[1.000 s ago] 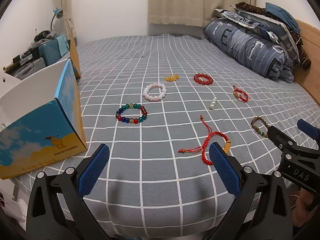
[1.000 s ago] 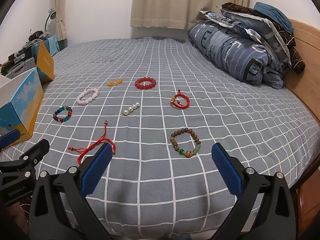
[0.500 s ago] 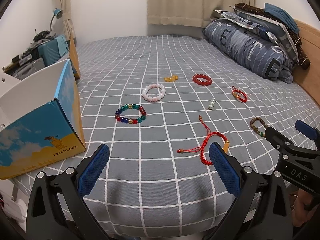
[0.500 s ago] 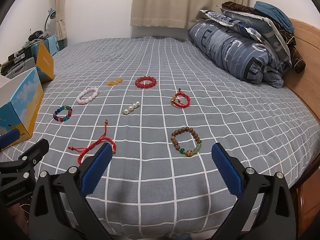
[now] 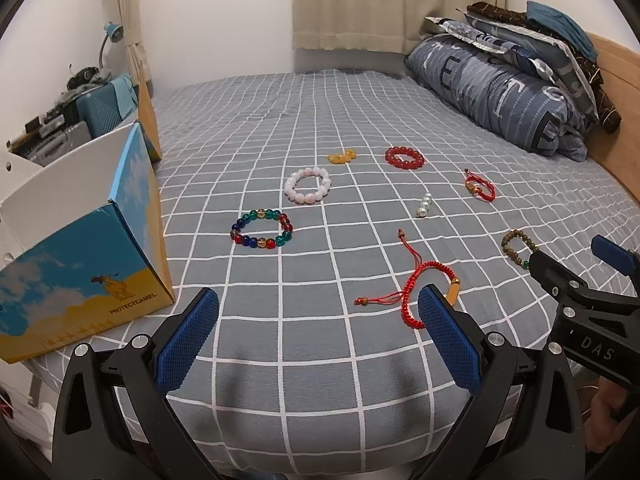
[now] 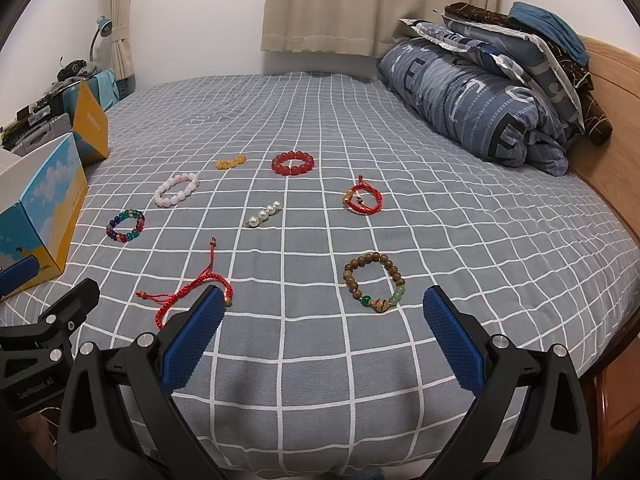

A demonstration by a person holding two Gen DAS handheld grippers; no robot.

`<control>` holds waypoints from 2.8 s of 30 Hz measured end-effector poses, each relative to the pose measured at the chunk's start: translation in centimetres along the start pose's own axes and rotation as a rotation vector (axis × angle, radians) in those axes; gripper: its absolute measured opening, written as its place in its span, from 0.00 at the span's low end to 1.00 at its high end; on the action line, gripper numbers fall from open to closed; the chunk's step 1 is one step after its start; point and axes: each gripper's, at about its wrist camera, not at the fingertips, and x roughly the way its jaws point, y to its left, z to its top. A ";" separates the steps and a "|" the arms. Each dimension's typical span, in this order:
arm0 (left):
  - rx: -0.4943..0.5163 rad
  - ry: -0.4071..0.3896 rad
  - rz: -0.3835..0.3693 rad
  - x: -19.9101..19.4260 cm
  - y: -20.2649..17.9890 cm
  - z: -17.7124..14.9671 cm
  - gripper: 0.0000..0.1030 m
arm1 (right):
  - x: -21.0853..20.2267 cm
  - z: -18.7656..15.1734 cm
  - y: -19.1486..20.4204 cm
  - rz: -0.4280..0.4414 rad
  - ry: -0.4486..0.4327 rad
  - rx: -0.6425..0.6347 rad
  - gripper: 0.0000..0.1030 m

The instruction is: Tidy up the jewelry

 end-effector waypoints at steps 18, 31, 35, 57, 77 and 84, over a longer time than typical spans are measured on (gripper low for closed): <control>-0.009 0.005 0.003 0.0 0.1 0.1 0.94 | 0.1 0.0 0.0 -0.002 0.004 -0.001 0.93; -0.011 0.008 0.002 0.0 0.2 0.0 0.94 | 0.1 0.0 0.0 -0.002 0.006 -0.003 0.93; -0.011 0.006 0.002 0.0 0.2 0.0 0.94 | 0.1 0.0 0.0 -0.002 0.005 -0.002 0.93; -0.059 -0.019 0.019 -0.4 3.0 7.5 0.94 | -1.2 6.7 1.2 0.023 -0.033 -0.049 0.93; -0.038 0.233 0.030 18.7 4.3 14.8 0.94 | 14.2 12.2 5.2 0.072 0.220 -0.067 0.93; -0.065 0.328 0.023 22.3 5.1 14.0 0.94 | 18.2 11.2 5.0 0.084 0.303 -0.052 0.84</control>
